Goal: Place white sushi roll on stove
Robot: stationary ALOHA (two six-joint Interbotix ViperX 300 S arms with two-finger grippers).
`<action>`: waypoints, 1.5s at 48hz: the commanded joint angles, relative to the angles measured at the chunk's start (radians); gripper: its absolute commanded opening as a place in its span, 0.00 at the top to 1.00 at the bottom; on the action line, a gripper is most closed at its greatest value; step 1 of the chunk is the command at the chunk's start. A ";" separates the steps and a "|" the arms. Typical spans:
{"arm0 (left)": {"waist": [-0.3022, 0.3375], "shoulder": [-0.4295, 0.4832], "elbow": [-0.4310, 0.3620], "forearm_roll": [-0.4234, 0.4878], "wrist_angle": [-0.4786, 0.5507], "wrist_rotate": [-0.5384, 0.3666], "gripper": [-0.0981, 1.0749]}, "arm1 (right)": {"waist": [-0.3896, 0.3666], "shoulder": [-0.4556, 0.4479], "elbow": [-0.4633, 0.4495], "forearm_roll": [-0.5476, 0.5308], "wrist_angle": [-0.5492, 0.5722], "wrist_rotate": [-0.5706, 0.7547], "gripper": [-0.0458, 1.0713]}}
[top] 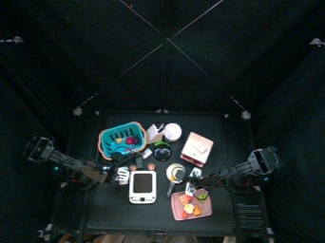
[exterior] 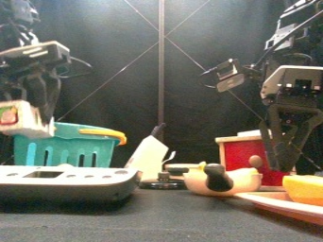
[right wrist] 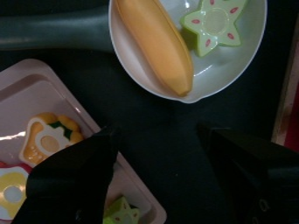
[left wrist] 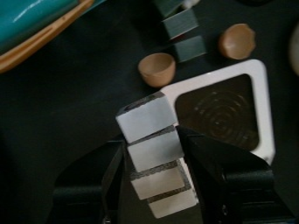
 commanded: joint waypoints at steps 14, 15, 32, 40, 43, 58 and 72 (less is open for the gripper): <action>0.017 0.087 -0.080 -0.038 -0.129 0.021 0.32 | -0.008 -0.028 -0.025 -0.034 0.000 -0.002 0.07; 0.017 0.104 -0.089 -0.038 -0.140 0.021 0.32 | -0.006 -0.028 -0.023 -0.031 0.000 -0.002 0.07; 0.017 0.278 -0.201 -0.046 -0.175 0.012 0.32 | -0.008 -0.026 -0.023 -0.031 0.003 -0.002 0.07; 0.017 0.324 -0.230 -0.071 -0.193 0.012 0.31 | -0.006 -0.020 -0.021 -0.035 0.002 -0.003 0.07; 0.017 0.347 -0.238 -0.087 -0.212 0.012 0.31 | -0.006 -0.020 -0.020 -0.037 0.002 -0.003 0.07; 0.029 0.405 -0.247 -0.101 -0.264 0.018 0.26 | -0.006 -0.018 -0.023 -0.069 -0.002 -0.003 0.07; 0.061 0.405 -0.239 -0.061 -0.267 0.021 0.17 | -0.006 -0.012 -0.018 -0.072 -0.003 -0.003 0.07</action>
